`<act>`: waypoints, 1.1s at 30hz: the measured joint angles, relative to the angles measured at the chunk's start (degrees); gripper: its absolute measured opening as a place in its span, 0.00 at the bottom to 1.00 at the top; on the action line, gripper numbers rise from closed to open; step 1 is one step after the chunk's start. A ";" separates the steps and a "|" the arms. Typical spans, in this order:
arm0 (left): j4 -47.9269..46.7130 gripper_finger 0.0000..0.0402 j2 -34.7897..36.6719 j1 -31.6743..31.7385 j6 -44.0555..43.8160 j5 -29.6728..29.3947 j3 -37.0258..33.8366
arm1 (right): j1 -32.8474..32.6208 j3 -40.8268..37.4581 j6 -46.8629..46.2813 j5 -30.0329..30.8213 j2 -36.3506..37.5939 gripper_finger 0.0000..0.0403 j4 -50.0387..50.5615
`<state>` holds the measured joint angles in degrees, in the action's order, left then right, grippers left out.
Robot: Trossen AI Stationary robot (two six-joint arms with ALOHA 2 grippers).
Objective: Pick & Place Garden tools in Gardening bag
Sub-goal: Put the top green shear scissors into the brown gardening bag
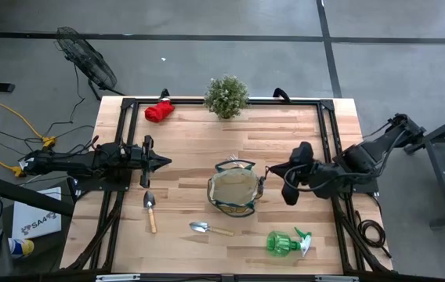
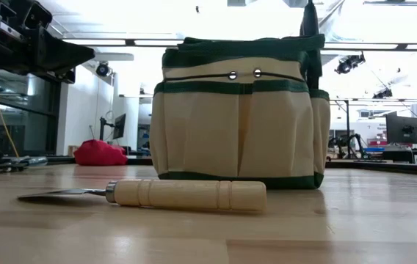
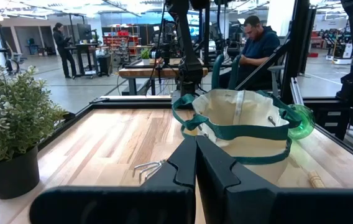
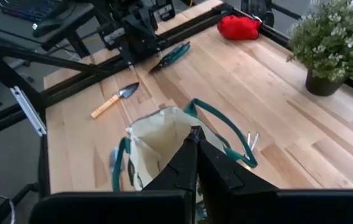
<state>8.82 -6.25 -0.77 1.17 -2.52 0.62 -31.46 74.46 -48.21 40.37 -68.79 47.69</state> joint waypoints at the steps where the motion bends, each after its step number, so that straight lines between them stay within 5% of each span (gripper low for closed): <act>1: 0.01 0.00 0.00 0.00 0.00 0.01 0.00 | 0.13 -0.52 0.00 -0.20 -0.02 0.01 -0.35; 13: 0.00 0.00 -0.01 -0.01 0.00 0.02 0.00 | 0.50 -3.87 0.24 -1.04 -0.07 0.01 -2.56; 33: 0.00 0.00 0.01 0.01 0.00 0.00 0.00 | 4.23 -4.17 16.91 -9.45 -1.66 0.01 -2.54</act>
<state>8.82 -6.24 -0.75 1.17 -2.52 0.62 -27.23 70.28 -31.30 30.93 -70.45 45.15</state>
